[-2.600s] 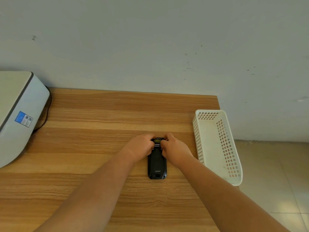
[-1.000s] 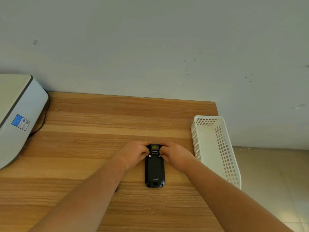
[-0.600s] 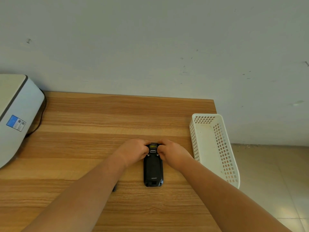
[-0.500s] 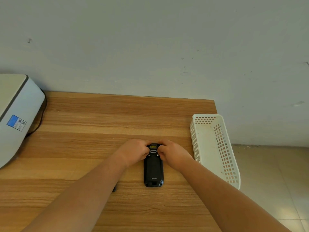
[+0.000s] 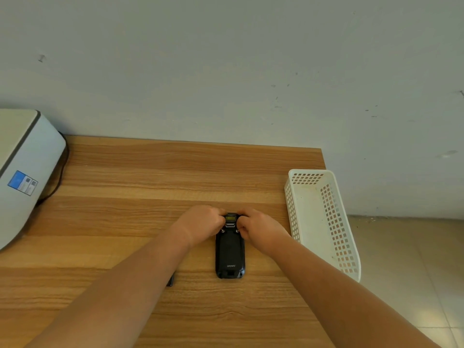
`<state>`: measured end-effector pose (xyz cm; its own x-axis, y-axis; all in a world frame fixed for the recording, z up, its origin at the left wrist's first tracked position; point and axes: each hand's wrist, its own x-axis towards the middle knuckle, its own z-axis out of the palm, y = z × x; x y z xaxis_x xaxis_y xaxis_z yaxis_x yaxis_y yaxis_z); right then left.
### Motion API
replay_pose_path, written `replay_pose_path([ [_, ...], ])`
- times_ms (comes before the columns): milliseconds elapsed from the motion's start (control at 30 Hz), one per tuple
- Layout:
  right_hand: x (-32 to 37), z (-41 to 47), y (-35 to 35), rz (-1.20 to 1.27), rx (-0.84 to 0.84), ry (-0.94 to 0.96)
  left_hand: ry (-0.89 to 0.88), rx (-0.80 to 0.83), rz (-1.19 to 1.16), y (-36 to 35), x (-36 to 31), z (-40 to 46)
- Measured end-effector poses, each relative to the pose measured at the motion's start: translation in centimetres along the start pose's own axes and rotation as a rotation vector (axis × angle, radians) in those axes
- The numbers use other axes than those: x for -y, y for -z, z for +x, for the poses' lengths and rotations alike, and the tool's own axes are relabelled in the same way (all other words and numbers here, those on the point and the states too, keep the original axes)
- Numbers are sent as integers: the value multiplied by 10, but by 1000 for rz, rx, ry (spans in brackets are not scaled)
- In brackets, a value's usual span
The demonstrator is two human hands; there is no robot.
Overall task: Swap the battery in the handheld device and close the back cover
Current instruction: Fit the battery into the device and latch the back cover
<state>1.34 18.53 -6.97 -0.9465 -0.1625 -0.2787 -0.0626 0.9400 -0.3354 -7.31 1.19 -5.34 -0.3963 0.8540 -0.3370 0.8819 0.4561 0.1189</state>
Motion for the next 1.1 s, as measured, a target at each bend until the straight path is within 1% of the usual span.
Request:
replay_pose_path([
  [100, 0, 1, 3, -33, 19, 16, 103, -66, -254, -6, 1, -12],
  [133, 1, 1, 4, -40, 28, 20, 138, -65, -320, -8, 1, -16],
  [267, 2, 2, 5, -60, 34, 31, 247, 17, -442, -11, -1, -22],
  [433, 1, 2, 3, -94, 20, 62, 282, 45, -435, -10, -4, -15],
  [767, 1, 8, 3, -115, -18, 83, 285, 73, -394, -12, -5, -10],
  [933, -3, 4, 12, -42, 35, 47, 293, 68, -387, -12, -5, -11],
  [1100, -1, 2, 12, -55, 52, 48, 296, 70, -373, -12, -6, -11],
])
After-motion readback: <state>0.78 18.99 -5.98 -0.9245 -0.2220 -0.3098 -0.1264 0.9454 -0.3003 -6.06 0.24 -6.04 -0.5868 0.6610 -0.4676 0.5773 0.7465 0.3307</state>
